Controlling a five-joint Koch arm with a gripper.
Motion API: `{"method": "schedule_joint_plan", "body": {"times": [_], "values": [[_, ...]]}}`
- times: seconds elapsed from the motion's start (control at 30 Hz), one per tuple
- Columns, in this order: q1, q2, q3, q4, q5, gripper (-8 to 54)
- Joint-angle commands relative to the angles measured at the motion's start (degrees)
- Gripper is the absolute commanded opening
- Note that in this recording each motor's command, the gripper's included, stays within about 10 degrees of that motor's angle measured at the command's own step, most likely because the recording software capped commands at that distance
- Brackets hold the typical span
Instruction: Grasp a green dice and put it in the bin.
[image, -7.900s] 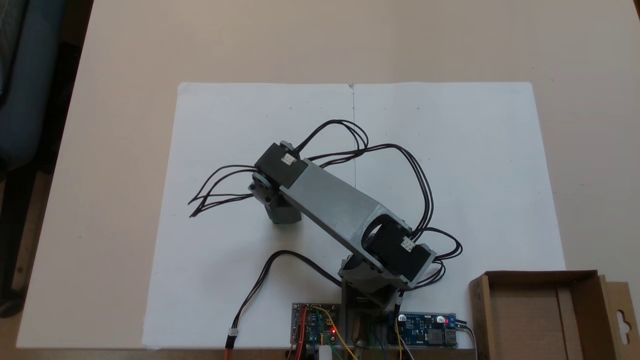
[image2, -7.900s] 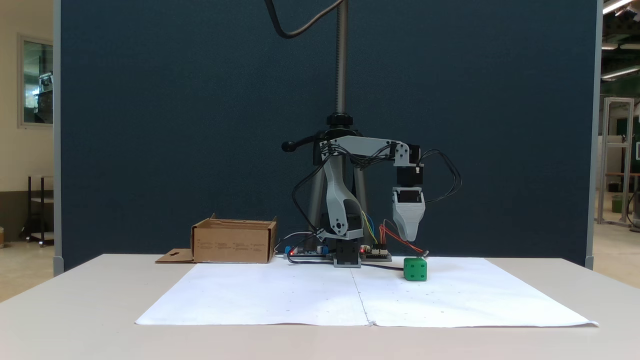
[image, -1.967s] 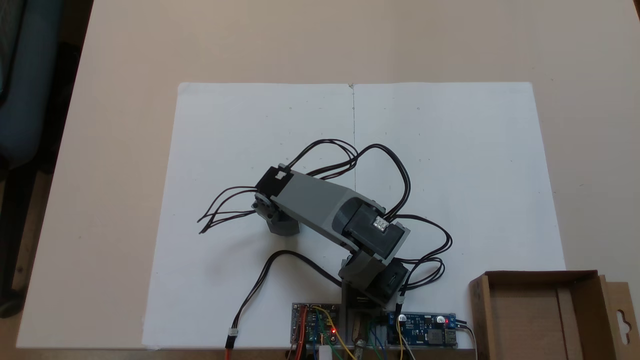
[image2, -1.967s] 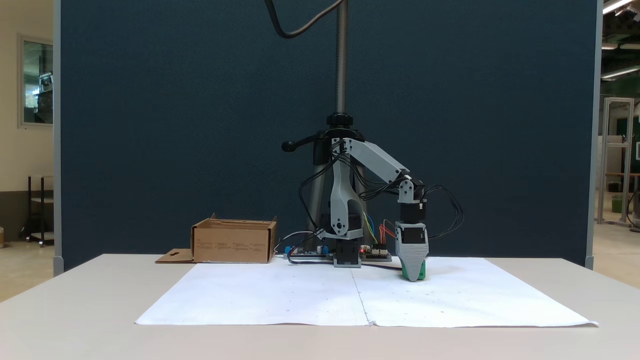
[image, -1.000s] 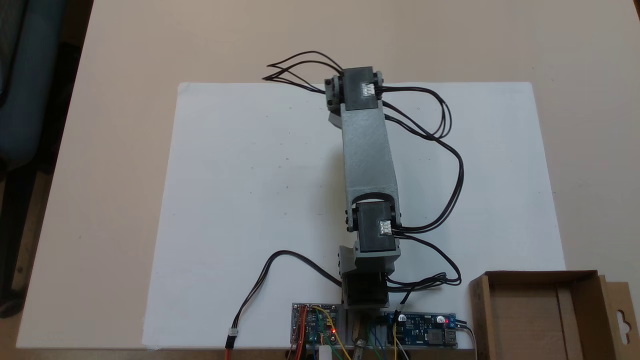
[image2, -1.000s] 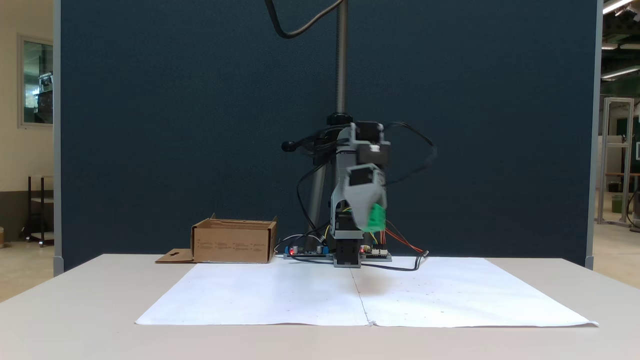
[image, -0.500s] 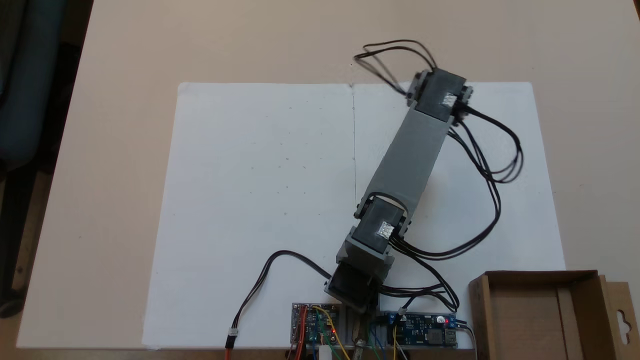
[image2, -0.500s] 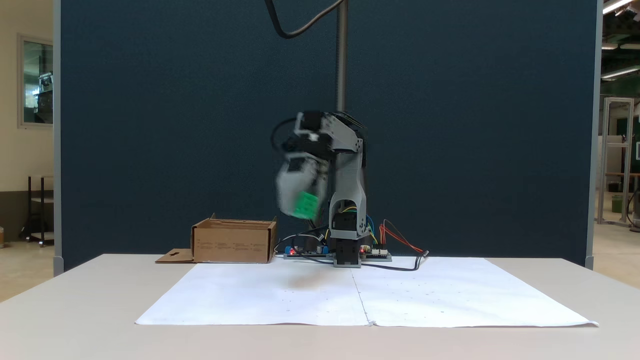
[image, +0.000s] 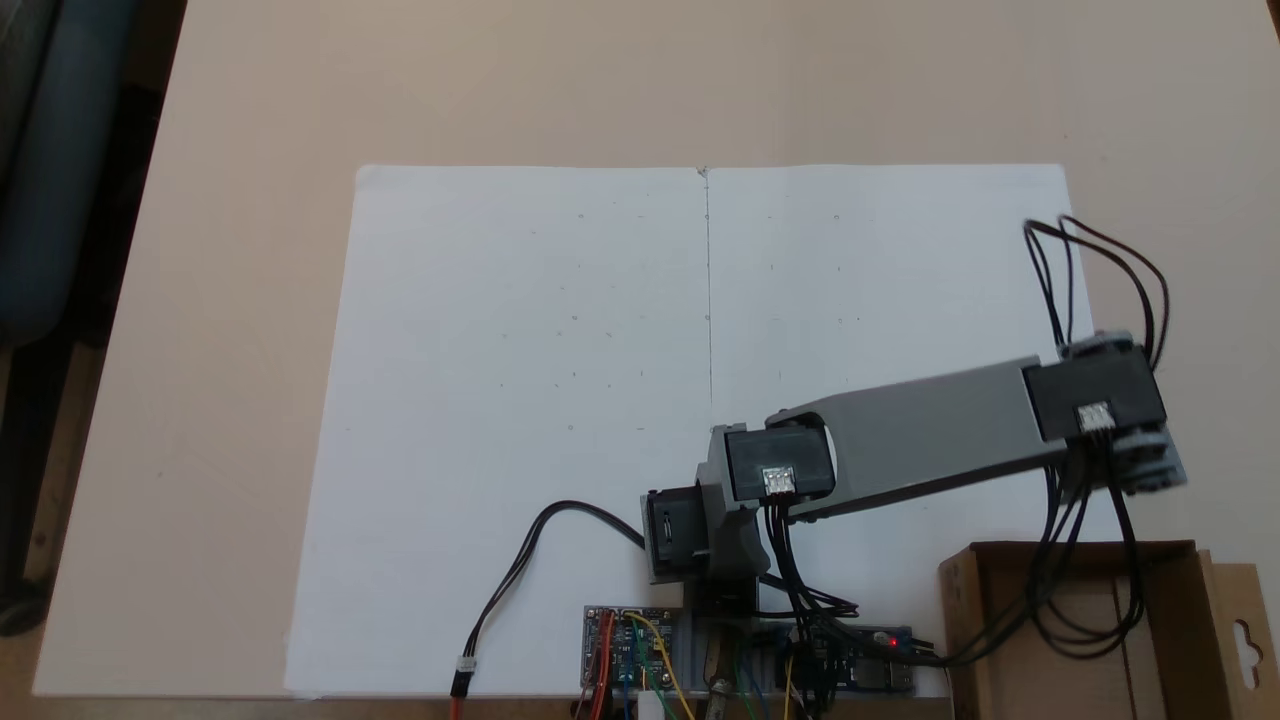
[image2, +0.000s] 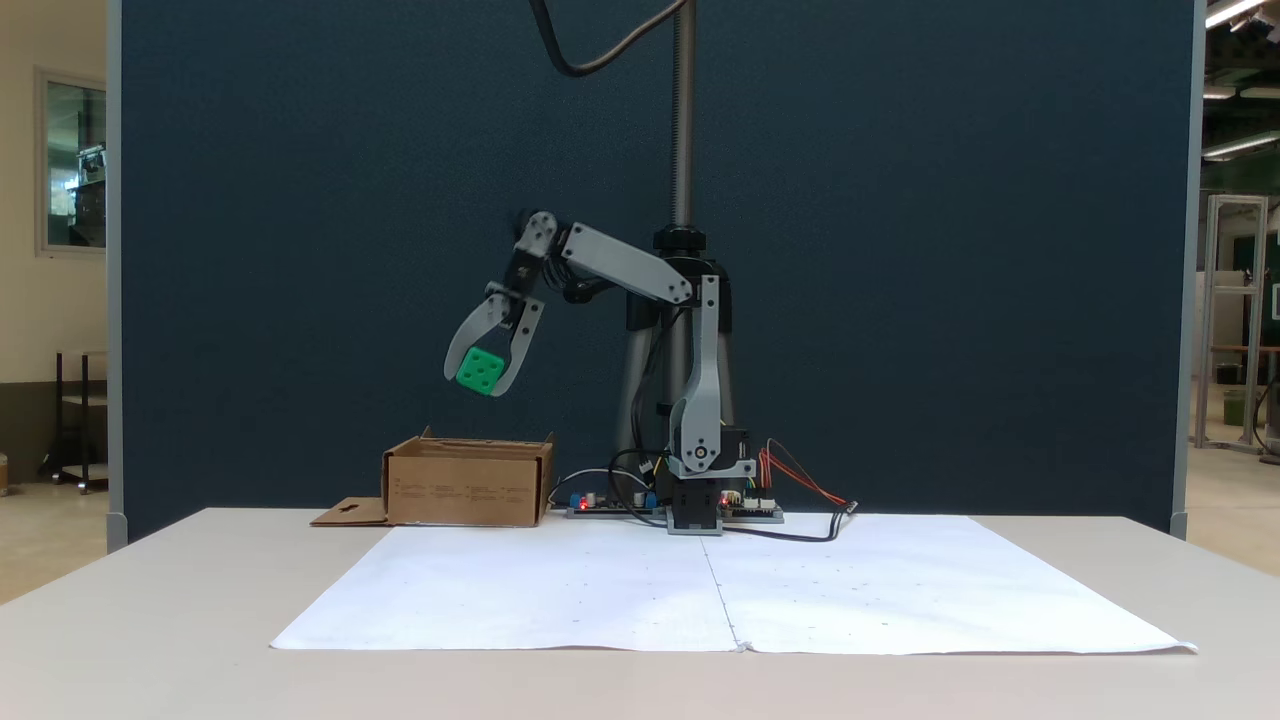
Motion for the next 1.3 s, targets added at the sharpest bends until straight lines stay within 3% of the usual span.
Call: {"method": "schedule_joint_plan", "body": {"times": [0.0, 0.53, 0.57, 0.67, 0.8, 0.9, 1.07, 1.27], "values": [[5.54, 0.7, -2.64, 1.85, -8.09, 12.1], [21.36, -10.9, -2.55, 2.64, -19.86, 12.1], [21.53, -10.9, -2.29, 2.81, -19.95, 14.1], [21.88, -11.25, -1.23, 2.99, -19.95, 29.9], [22.59, -11.25, -1.23, 2.02, -19.51, 44.0], [20.48, -11.25, -1.14, 0.0, -19.25, 45.4], [13.01, -10.37, -1.32, -10.11, -5.01, 43.8], [-12.37, -5.89, -1.58, -21.36, 4.48, 43.4]]}}
